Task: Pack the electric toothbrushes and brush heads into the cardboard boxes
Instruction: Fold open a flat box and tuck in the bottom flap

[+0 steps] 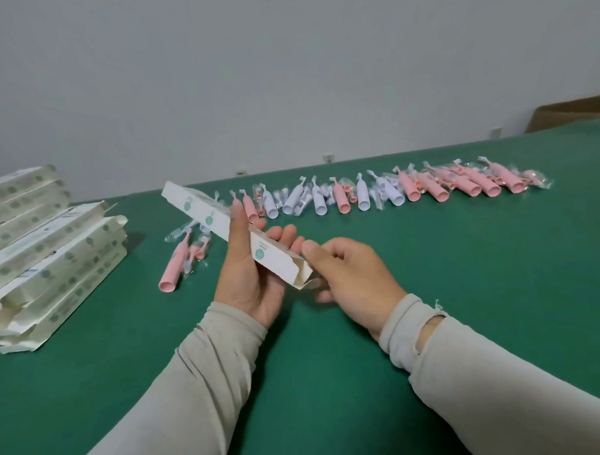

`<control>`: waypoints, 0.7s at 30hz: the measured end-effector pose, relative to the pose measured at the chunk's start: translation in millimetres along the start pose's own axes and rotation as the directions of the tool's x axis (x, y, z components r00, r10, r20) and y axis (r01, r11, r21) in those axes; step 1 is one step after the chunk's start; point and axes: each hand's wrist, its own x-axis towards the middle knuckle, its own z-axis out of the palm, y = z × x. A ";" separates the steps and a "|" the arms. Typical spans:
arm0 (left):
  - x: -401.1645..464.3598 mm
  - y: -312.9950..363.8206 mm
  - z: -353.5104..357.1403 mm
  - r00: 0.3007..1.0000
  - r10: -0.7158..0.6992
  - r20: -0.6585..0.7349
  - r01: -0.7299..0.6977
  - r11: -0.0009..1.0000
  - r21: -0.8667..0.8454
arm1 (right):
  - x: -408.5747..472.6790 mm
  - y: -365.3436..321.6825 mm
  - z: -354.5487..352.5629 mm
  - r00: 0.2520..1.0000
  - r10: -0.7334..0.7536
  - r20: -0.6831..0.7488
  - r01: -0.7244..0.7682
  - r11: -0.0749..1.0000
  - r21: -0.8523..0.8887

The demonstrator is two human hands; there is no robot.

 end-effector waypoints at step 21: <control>-10.1 -16.8 1.9 0.975 -0.086 0.203 0.077 0.996 0.049 | -10.1 -0.8 6.4 0.989 -0.135 -0.053 0.140 0.984 0.114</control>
